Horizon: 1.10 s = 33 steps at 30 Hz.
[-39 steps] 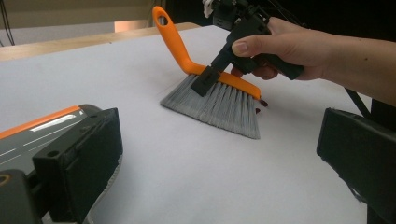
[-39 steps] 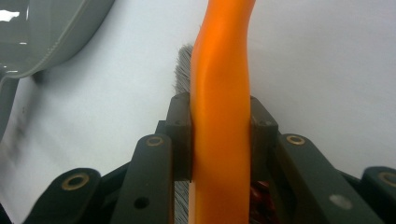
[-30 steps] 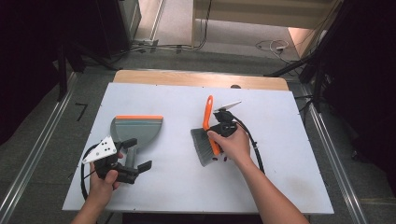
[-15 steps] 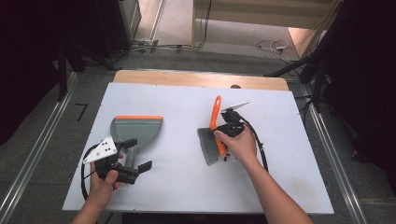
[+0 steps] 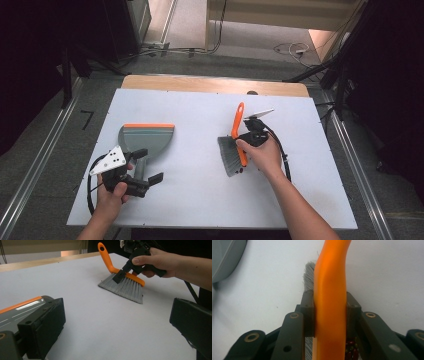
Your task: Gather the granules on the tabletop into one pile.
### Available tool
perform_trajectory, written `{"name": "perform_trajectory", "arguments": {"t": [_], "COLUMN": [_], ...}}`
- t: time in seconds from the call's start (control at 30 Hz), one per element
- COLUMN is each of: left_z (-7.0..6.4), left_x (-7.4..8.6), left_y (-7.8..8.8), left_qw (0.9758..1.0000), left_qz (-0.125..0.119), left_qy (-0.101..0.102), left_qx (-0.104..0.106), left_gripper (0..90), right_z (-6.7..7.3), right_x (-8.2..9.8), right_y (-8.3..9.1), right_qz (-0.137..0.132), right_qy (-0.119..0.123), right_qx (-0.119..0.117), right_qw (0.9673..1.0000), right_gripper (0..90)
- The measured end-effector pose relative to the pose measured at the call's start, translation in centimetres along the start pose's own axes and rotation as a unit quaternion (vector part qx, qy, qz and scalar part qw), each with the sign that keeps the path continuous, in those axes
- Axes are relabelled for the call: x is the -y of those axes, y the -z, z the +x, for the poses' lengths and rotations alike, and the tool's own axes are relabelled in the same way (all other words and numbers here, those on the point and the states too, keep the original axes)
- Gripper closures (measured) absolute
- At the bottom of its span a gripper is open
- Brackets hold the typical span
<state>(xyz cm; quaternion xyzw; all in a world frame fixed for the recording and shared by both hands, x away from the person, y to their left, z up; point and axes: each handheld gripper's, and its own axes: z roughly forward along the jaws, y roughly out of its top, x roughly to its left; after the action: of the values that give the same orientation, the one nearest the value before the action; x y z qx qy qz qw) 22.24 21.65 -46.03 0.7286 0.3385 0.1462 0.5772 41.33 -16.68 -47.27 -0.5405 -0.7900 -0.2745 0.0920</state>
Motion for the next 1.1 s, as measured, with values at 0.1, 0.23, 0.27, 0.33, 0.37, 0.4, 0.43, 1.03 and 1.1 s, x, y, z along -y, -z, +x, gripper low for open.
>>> {"name": "perform_trajectory", "arguments": {"t": [0.1,0.23,0.27,0.33,0.37,0.4,0.43,1.03,1.1], "left_z": [0.0,0.0,0.0,0.0,0.0,0.0,0.0,0.0,0.0], "left_x": [0.0,0.0,0.0,0.0,0.0,0.0,0.0,0.0,0.0], "left_y": [0.0,0.0,0.0,0.0,0.0,0.0,0.0,-0.2,-0.1], "left_qw": [1.0,1.0,1.0,1.0,1.0,1.0,1.0,1.0,1.0], "left_qz": [0.0,0.0,0.001,0.0,0.0,0.0,0.0,0.002,0.002], "left_qy": [0.0,0.0,0.0,0.0,0.0,0.0,0.0,0.0,0.001], "left_qx": [0.0,0.0,0.0,0.0,0.0,0.0,0.0,-0.002,-0.003], "left_gripper": [1.0,1.0,1.0,1.0,1.0,1.0,1.0,1.0,1.0], "right_z": [-0.1,-0.4,-0.4,-0.6,-0.7,-0.7,-0.7,0.5,1.0], "right_x": [0.0,0.0,0.0,0.0,0.0,0.0,0.0,-0.8,-1.0], "right_y": [0.2,0.3,0.3,0.3,0.4,0.4,0.4,3.6,4.5], "right_qz": [0.002,0.0,0.0,0.0,-0.001,0.001,0.001,-0.026,-0.029], "right_qy": [-0.004,-0.005,-0.006,-0.006,-0.006,-0.009,-0.01,0.035,0.059], "right_qx": [0.002,0.002,0.003,0.003,0.003,0.002,0.001,-0.042,-0.042], "right_qw": [1.0,1.0,1.0,1.0,1.0,1.0,1.0,0.9981,0.997], "right_gripper": [66.9,66.8,66.8,66.8,66.8,66.8,66.8,67.9,67.8]}}
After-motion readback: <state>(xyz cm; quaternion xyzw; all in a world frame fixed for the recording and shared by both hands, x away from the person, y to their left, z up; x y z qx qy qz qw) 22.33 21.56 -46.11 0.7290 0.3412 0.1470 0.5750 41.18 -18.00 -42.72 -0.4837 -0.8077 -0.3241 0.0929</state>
